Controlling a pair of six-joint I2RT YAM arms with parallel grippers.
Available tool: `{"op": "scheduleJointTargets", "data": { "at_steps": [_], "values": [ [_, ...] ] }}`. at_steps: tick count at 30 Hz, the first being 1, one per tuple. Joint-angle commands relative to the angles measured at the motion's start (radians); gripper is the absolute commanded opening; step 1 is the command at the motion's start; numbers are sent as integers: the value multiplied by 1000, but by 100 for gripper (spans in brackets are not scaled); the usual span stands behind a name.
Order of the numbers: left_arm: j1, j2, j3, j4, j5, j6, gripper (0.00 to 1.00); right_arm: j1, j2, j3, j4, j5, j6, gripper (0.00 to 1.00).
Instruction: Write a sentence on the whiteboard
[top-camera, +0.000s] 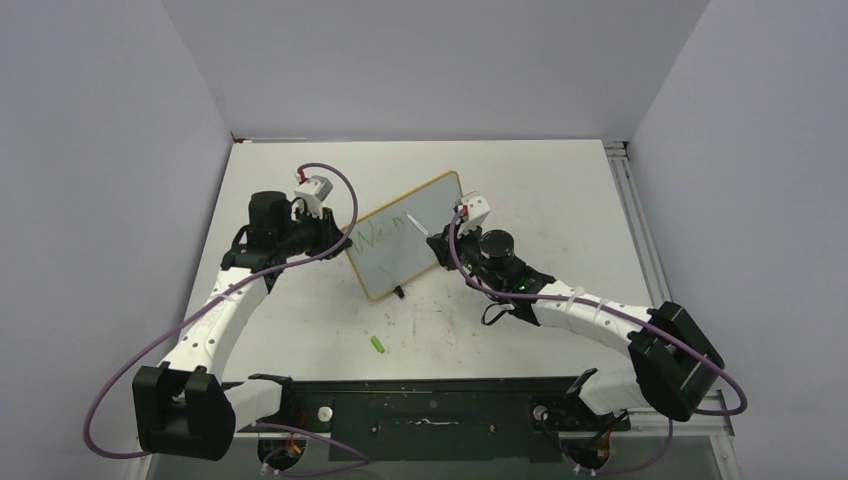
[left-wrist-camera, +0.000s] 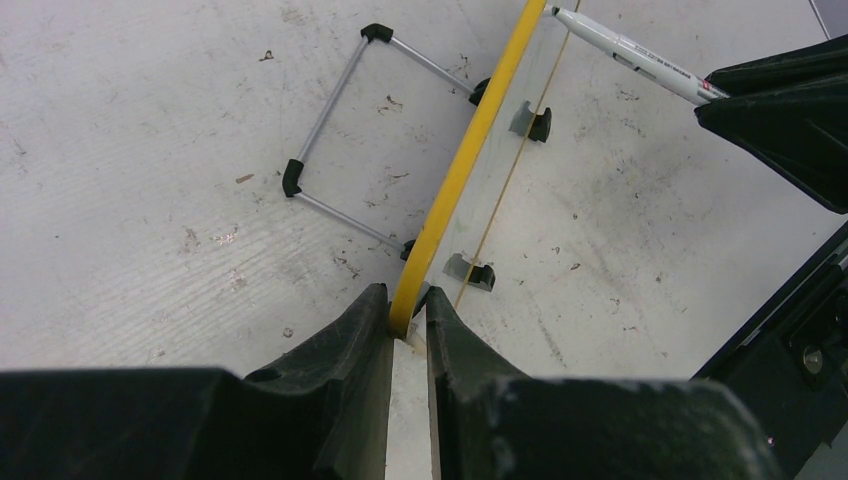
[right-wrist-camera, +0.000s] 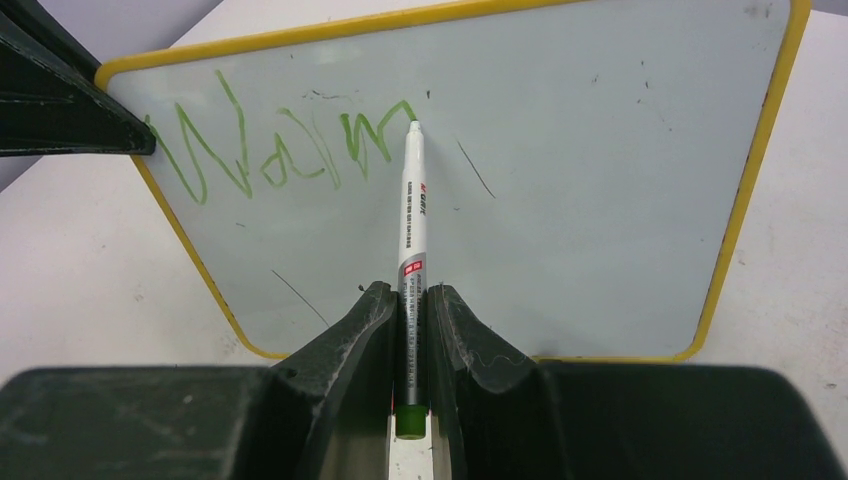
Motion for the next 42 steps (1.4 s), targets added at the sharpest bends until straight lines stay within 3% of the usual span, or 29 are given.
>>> {"op": "scheduleJointTargets", "data": {
  "at_steps": [1, 23, 42],
  "values": [
    [-14, -4, 29, -24, -13, 24, 0, -8, -21, -33, -9, 34, 9, 5],
    [-13, -2, 32, -27, -18, 24, 0, -13, -150, 1, -71, 46, -25, 5],
    [-14, 0, 32, -29, -15, 25, 0, -25, -57, 18, -2, -32, -33, 5]
  ]
}}
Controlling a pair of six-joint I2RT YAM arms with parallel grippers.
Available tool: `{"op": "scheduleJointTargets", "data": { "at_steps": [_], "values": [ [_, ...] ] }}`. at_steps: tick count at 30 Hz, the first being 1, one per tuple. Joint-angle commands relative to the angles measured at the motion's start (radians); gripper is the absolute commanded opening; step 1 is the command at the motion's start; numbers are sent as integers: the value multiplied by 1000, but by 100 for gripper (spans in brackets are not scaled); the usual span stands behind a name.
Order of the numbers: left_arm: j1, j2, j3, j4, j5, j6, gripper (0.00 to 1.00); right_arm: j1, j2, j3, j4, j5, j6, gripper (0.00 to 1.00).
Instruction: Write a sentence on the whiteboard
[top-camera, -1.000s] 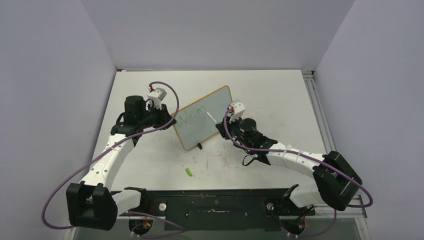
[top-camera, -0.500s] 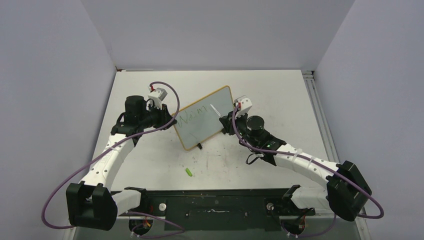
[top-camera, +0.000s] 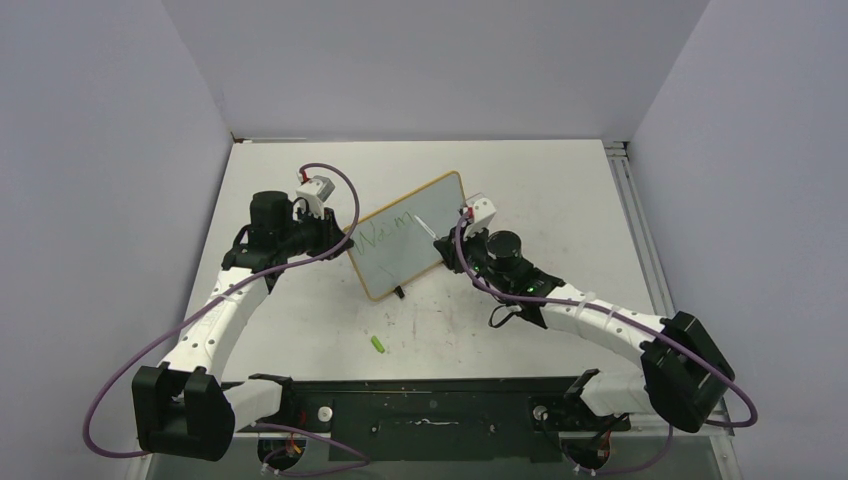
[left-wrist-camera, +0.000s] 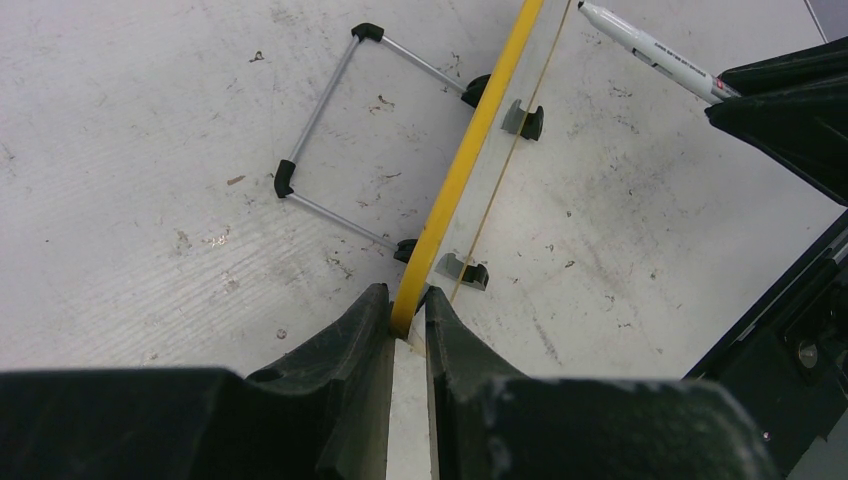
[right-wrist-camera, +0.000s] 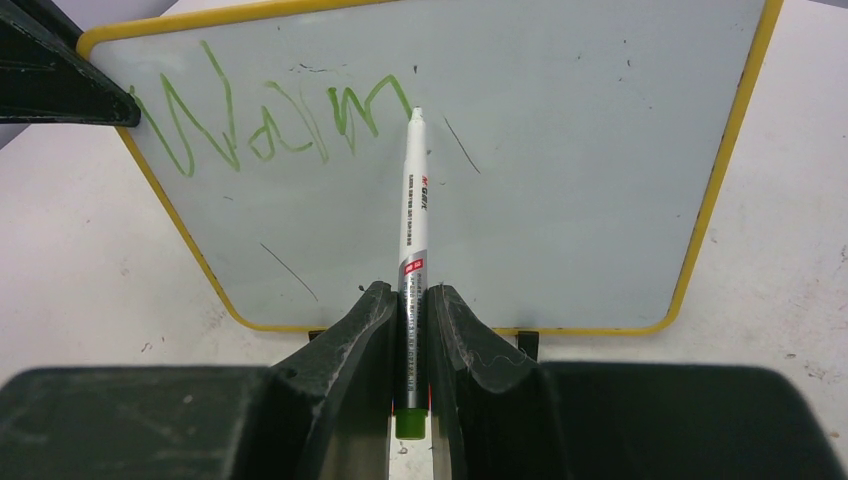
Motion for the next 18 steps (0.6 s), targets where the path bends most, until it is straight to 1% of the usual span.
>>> {"op": "scheduleJointTargets", "data": {
  "at_steps": [1, 9, 18],
  "values": [
    [-3, 1, 28, -24, -16, 25, 0, -9, 22, 47, 81, -20, -6, 5],
    [-4, 2, 28, -25, -15, 26, 0, -13, 58, 59, 96, -23, -6, 5],
    [-4, 3, 28, -25, -14, 26, 0, -18, 69, 67, 71, 39, 2, 5]
  ]
}}
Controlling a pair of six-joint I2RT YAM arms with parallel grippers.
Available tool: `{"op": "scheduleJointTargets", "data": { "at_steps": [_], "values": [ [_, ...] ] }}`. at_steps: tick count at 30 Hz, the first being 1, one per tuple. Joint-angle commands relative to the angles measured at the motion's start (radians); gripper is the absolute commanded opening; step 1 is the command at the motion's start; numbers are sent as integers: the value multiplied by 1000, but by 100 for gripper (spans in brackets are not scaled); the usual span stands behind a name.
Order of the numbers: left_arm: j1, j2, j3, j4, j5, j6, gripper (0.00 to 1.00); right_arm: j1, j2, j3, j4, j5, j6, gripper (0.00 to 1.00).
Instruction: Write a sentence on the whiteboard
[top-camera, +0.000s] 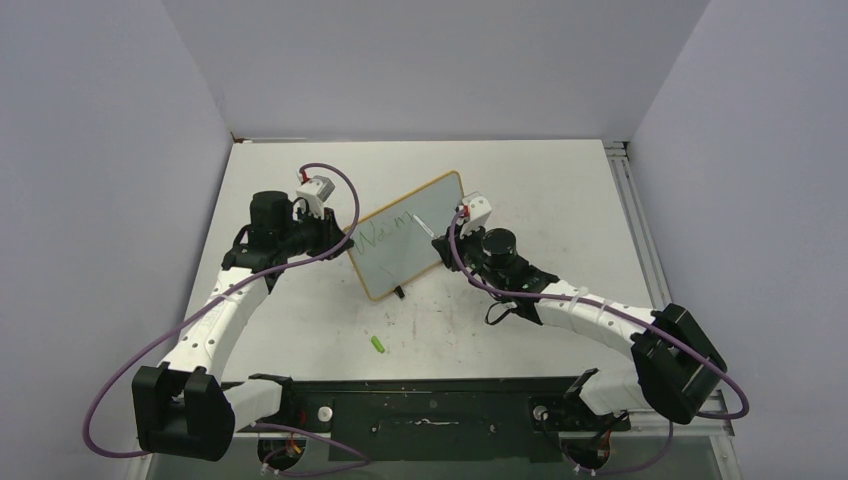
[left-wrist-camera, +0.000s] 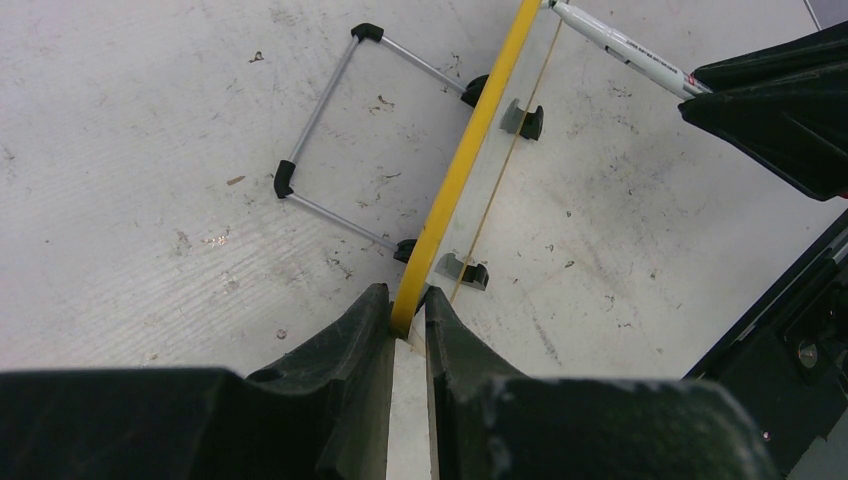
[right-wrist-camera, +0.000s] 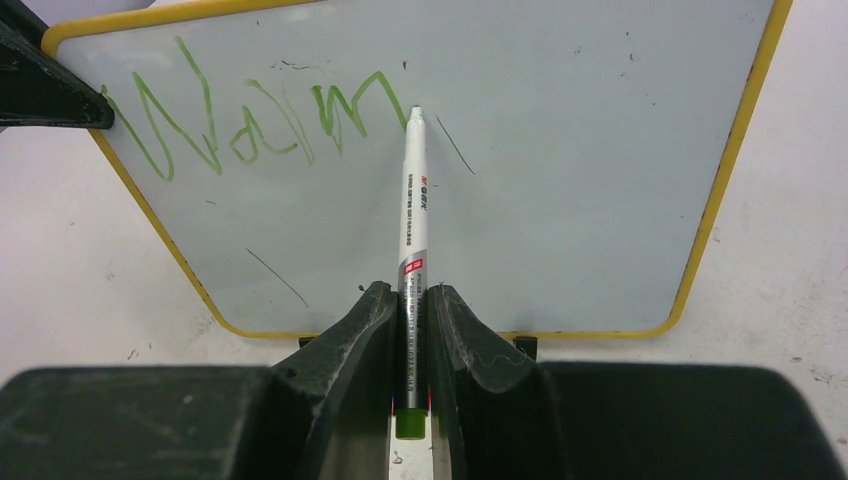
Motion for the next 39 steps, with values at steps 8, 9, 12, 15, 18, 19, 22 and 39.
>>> {"op": "scheduleJointTargets", "data": {
  "at_steps": [8, 9, 12, 15, 18, 19, 22, 39],
  "values": [
    [-3, 1, 30, -26, -13, 27, 0, -38, 15, 49, 36, 49, 18, 5],
    [-4, 1, 29, -26, -13, 27, 0, -39, 17, 49, 37, 49, 19, 5],
    [-4, 1, 30, -26, -13, 27, 0, -42, 21, 54, 37, 44, 19, 5],
    [-4, 1, 30, -26, -14, 27, 0, -42, 3, 49, 45, 38, 12, 5],
    [-4, 1, 30, -25, -12, 25, 0, -37, -32, 39, 51, 31, -1, 5],
    [-3, 1, 29, -26, -13, 25, 0, -35, -42, 39, 51, 29, -6, 5],
    [-4, 1, 30, -26, -13, 25, 0, -25, -61, 46, 47, 27, -22, 5],
    [-4, 3, 30, -26, -10, 25, 0, -8, 43, 124, 66, 20, -40, 5]
  ]
}}
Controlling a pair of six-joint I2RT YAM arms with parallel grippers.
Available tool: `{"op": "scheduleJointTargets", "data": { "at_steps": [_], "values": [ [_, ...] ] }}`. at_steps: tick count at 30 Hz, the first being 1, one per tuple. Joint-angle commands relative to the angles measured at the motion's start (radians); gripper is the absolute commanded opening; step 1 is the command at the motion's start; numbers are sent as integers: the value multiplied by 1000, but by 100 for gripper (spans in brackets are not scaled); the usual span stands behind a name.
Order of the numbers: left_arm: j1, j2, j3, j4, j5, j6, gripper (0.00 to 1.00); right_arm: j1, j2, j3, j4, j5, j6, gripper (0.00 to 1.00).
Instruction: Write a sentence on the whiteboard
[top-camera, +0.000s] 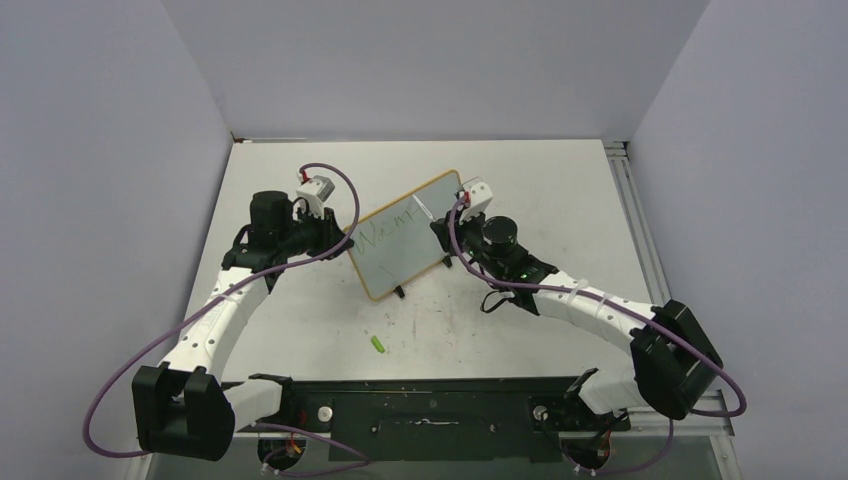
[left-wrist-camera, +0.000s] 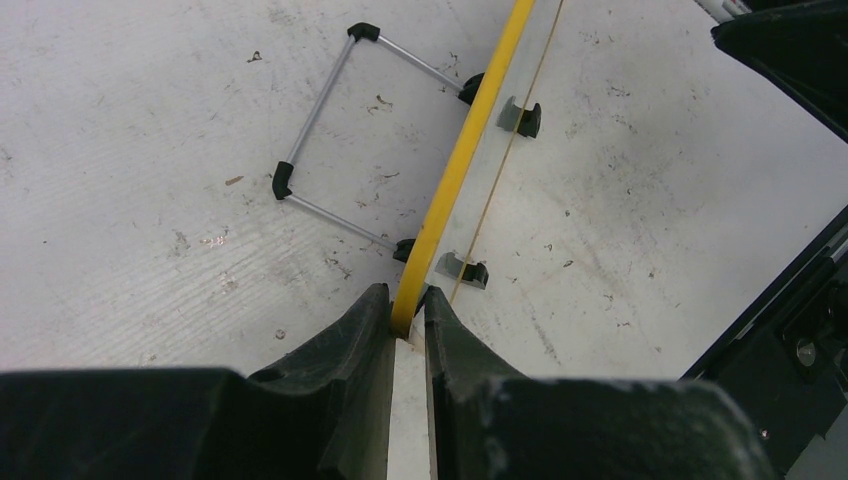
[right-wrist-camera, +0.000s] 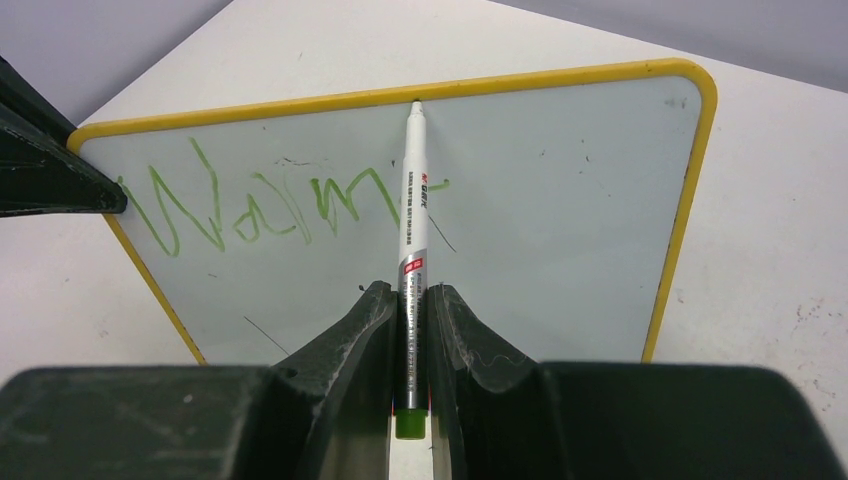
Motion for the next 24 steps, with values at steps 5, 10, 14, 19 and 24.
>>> {"op": "scheduleJointTargets", "data": {
  "at_steps": [5, 10, 14, 19, 24],
  "values": [
    [-4, 1, 31, -26, -13, 25, 0, 9, 28, 20, 43, 13, -5, 5],
    [-4, 2, 31, -25, -11, 25, 0, 10, 28, -7, 31, 18, 4, 5],
    [-4, 2, 31, -25, -11, 25, 0, 14, 27, -37, 23, 19, 14, 5],
    [-4, 1, 31, -24, -10, 25, 0, 20, 16, -71, 12, 25, 23, 5],
    [-3, 1, 29, -24, -10, 23, 0, 26, 14, -93, 1, 25, 29, 5]
  ]
}}
